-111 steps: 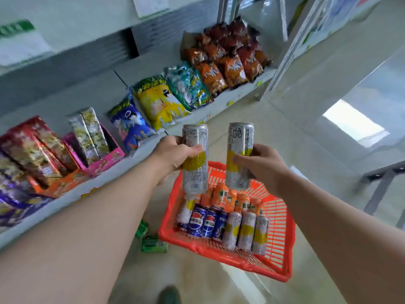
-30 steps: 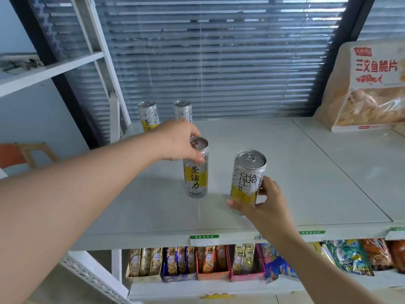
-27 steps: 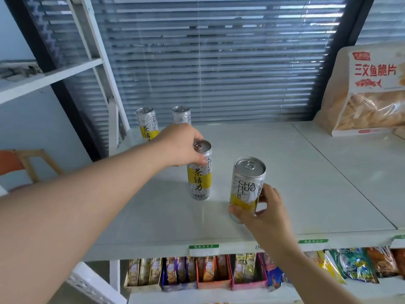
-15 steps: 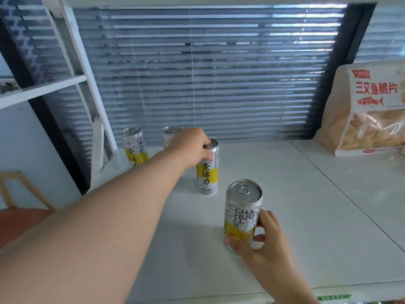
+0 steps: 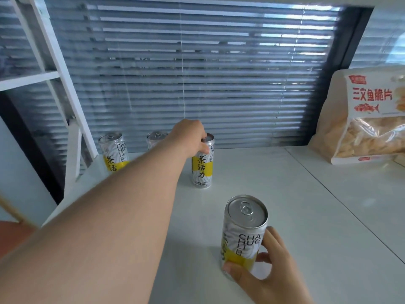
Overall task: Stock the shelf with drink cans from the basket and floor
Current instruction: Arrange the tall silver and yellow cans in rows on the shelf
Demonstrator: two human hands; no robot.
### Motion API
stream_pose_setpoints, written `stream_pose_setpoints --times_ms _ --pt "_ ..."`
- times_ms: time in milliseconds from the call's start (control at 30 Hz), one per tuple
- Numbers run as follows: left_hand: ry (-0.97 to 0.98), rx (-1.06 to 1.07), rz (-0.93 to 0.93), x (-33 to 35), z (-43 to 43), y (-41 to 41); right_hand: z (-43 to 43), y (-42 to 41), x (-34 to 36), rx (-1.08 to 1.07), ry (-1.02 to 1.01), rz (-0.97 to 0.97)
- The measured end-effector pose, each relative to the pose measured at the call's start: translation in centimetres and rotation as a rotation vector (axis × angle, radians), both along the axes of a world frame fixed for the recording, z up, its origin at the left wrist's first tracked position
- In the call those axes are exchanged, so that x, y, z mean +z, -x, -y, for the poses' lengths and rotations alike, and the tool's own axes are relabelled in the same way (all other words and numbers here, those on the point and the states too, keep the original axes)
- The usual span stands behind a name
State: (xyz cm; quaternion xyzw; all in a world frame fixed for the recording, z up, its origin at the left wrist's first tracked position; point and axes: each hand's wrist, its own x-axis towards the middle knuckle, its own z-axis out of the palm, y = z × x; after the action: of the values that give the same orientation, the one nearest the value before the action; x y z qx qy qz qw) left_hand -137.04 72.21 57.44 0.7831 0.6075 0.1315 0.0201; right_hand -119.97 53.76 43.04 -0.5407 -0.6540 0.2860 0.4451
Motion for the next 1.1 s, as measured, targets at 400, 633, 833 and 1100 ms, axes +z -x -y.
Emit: stream_pose_setpoints --times_ms 400,633,833,1100 --pt "-0.001 -0.006 -0.081 0.0 -0.6 -0.1 -7.2 -5.8 2.3 -0.128 0.196 -0.093" --pt "0.0 0.015 -0.03 -0.3 -0.7 -0.3 -13.1 -4.7 2.5 -0.096 0.205 -0.119" --pt "0.012 0.049 0.044 -0.5 -0.1 -0.5 -16.0 -5.3 2.5 -0.049 0.341 -0.163" --pt "-0.008 0.068 0.077 -0.7 0.0 -0.5 -16.7 -2.8 1.7 -0.208 0.256 -0.127"
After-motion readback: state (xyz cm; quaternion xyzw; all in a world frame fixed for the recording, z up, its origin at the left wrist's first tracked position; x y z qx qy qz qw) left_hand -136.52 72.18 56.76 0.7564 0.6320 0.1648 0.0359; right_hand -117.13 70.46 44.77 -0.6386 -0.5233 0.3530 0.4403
